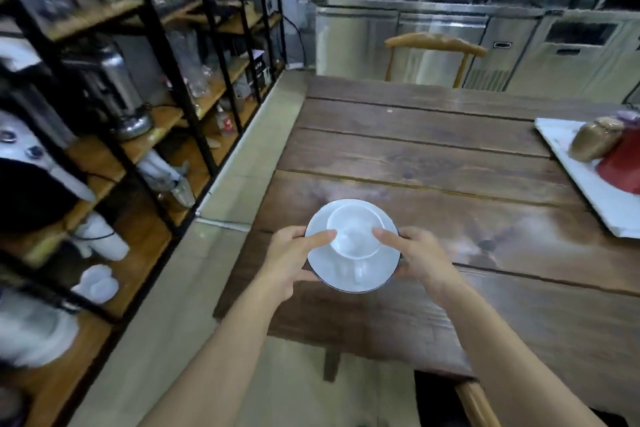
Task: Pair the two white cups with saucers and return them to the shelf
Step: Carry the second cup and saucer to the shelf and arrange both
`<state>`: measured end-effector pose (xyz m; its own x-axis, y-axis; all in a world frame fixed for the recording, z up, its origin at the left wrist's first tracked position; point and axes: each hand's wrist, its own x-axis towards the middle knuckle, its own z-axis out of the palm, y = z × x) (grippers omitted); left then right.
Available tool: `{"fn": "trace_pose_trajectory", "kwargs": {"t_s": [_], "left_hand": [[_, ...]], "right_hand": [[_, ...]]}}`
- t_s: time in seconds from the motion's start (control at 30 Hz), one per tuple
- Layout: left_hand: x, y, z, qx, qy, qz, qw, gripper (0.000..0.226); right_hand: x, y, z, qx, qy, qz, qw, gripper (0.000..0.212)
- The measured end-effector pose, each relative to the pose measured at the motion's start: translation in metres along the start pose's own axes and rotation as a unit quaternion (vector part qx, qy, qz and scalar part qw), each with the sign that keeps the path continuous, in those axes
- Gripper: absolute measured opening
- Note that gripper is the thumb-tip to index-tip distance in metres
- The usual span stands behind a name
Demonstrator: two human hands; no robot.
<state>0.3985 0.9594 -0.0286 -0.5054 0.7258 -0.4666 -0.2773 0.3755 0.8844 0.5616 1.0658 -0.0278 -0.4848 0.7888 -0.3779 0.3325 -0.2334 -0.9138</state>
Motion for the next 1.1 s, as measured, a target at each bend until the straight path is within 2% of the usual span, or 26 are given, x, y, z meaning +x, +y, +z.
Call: {"fn": "trace_pose_trajectory", "kwargs": {"t_s": [0.17, 0.23, 0.37, 0.43, 0.6, 0.73, 0.8, 0.97, 1.1], "left_hand": [[-0.064, -0.016, -0.127, -0.066, 0.088, 0.015, 0.994, 0.039], [-0.097, -0.023, -0.176, -0.097, 0.139, 0.03, 0.985, 0.03], [-0.172, -0.039, -0.266, -0.127, 0.249, 0.05, 0.959, 0.036], [-0.21, -0.048, -0.306, -0.141, 0.309, 0.065, 0.939, 0.041], [-0.299, -0.068, -0.377, -0.156, 0.436, 0.094, 0.881, 0.011], [-0.365, -0.089, -0.426, -0.194, 0.542, 0.1, 0.812, 0.015], [-0.389, -0.096, -0.446, -0.209, 0.575, 0.099, 0.785, 0.026], [-0.43, -0.115, -0.5, -0.243, 0.643, 0.089, 0.721, 0.017], [-0.44, -0.127, -0.554, -0.264, 0.673, 0.092, 0.685, 0.041]], "right_hand": [[-0.038, -0.022, 0.13, -0.007, -0.091, -0.034, 0.995, 0.04], [-0.058, -0.027, 0.184, -0.008, -0.13, -0.042, 0.991, 0.04], [-0.1, -0.035, 0.293, -0.006, -0.214, -0.054, 0.975, 0.045], [-0.127, -0.039, 0.346, -0.011, -0.26, -0.072, 0.963, 0.033], [-0.189, -0.044, 0.454, -0.042, -0.353, -0.11, 0.928, 0.037], [-0.241, -0.048, 0.537, -0.074, -0.446, -0.132, 0.882, 0.042], [-0.265, -0.048, 0.571, -0.08, -0.485, -0.142, 0.859, 0.042], [-0.304, -0.043, 0.655, -0.111, -0.558, -0.13, 0.812, 0.034], [-0.323, -0.045, 0.72, -0.125, -0.574, -0.147, 0.796, 0.027]]}}
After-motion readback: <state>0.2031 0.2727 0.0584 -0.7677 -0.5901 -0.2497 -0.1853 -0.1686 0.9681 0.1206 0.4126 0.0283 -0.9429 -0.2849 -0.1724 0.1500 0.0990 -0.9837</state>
